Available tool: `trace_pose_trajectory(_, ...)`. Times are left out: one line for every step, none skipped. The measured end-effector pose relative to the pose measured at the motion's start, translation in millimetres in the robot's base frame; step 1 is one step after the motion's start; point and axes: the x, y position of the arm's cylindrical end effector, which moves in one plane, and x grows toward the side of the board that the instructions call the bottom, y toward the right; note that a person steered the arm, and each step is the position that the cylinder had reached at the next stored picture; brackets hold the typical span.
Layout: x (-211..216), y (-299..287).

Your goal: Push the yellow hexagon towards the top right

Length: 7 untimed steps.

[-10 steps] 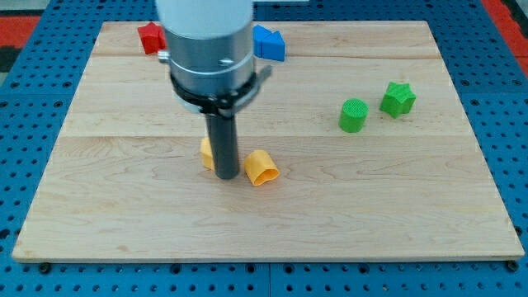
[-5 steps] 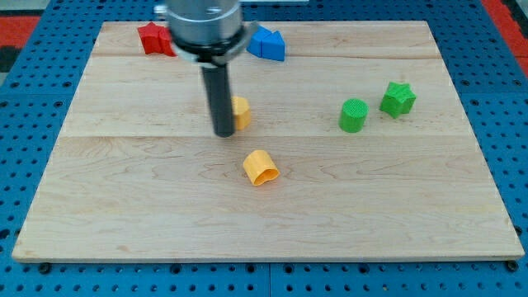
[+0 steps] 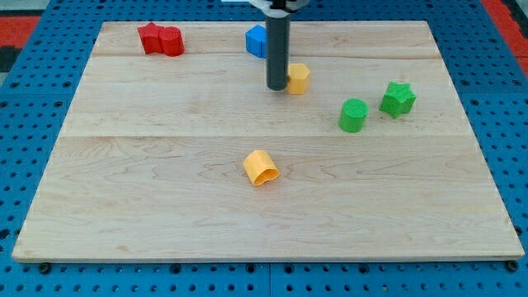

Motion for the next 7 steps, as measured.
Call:
trace_pose_trajectory(-14.7,34.1)
trace_pose_trajectory(-15.9,72.4)
trace_pose_trajectory(-14.6,80.9)
trace_pose_trajectory(-7.7,90.1)
trace_pose_trajectory(8.8,93.6)
trace_pose_trajectory(-17.8,107.8)
trace_pose_trajectory(-26.0,139.2)
